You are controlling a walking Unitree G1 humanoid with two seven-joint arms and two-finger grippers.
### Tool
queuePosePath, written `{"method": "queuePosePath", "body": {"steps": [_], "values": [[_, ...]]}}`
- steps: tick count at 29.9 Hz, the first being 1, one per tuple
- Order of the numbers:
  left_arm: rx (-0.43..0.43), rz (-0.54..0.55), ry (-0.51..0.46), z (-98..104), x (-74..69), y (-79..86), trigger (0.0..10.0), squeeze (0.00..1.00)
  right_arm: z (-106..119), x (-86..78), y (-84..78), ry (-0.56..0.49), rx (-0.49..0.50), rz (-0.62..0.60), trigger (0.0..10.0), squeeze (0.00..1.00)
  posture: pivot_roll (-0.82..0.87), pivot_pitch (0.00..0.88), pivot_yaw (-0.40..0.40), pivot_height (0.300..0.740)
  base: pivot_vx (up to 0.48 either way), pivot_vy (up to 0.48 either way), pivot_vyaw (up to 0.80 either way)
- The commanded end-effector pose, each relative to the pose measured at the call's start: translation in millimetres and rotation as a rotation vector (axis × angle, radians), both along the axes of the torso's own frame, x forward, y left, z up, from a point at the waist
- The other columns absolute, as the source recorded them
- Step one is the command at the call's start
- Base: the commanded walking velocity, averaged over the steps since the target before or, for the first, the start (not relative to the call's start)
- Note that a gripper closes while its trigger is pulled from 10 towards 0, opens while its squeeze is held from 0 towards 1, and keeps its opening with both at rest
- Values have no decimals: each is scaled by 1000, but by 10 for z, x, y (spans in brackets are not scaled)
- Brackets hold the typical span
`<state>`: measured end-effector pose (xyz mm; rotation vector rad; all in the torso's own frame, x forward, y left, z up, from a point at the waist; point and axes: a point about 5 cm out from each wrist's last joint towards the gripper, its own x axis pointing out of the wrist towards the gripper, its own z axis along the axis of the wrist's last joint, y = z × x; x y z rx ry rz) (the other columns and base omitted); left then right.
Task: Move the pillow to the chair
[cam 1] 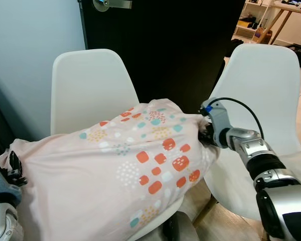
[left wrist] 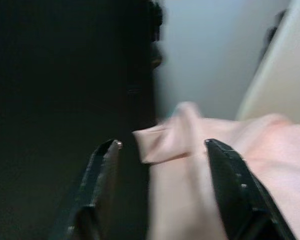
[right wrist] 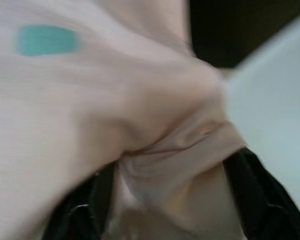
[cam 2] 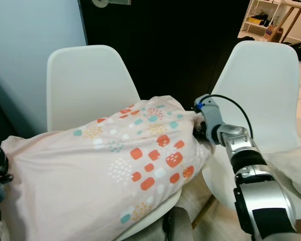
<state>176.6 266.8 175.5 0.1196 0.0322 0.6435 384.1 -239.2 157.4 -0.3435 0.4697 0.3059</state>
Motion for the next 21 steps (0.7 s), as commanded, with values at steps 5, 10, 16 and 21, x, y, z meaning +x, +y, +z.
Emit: {"method": "queuePosePath", "body": {"steps": [5, 10, 16, 21], "values": [[168, 84, -27, 255, -77, -27, 10000, 1000, 119, 5, -218, -33, -98, -94, 10000, 1000, 39, 0, -126, 446, 0, 0, 0], [323, -2, -187, 648, 93, -161, 10000, 1000, 462, 71, -268, -183, 92, -106, 10000, 1000, 40, 0, -133, 446, 0, 0, 0], [437, -250, -249, 807, 389, -490, 10000, 1000, 754, 46, -49, -233, 476, 207, 10000, 0, 25, 0, -132, 446, 0, 0, 0], [304, -328, -229, 698, 540, -620, 10000, 0, 759, -86, 86, -212, 563, 464, 10000, 0, 14, 0, -127, 446, 0, 0, 0]]}}
